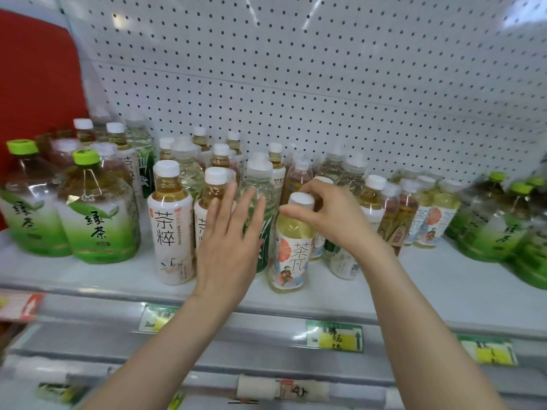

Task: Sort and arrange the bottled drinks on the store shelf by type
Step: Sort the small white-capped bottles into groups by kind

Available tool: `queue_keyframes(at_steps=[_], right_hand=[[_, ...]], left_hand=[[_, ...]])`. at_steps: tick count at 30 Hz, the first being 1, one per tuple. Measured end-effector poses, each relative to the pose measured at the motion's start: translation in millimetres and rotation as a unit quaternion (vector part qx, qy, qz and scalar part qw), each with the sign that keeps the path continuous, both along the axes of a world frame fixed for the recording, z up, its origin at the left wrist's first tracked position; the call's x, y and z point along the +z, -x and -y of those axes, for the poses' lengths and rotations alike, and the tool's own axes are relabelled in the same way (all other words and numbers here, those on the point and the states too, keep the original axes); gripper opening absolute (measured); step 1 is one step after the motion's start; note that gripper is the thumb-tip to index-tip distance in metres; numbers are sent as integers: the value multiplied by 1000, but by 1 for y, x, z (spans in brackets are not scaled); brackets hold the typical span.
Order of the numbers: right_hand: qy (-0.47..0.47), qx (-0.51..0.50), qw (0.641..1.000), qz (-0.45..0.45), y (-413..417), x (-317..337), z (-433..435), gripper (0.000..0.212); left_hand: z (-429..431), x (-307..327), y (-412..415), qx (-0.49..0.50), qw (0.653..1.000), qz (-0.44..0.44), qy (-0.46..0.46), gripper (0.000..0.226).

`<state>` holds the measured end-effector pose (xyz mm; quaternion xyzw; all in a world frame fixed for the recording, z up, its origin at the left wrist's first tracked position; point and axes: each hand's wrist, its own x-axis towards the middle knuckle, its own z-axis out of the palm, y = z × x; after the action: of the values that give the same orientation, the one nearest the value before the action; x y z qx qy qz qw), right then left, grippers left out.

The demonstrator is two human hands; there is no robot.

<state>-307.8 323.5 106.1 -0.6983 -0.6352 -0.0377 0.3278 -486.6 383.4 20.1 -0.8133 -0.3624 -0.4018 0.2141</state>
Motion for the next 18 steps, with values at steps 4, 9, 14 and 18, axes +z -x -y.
queue_keyframes(at_steps=[4, 9, 14, 18], right_hand=[[63, 19, 997, -27, 1, -7, 5, 40], [18, 21, 998, -48, 6, -7, 17, 37], [9, 97, 977, -191, 13, 4, 22, 45], [-59, -65, 996, 0, -8, 6, -8, 51]], left_hand=[[15, -11, -3, -107, 992, 54, 32, 58], [44, -12, -7, -207, 913, 124, 327, 82], [48, -8, -7, -276, 797, 269, 466, 52], [50, -14, 4, -282, 731, 331, 526, 40]])
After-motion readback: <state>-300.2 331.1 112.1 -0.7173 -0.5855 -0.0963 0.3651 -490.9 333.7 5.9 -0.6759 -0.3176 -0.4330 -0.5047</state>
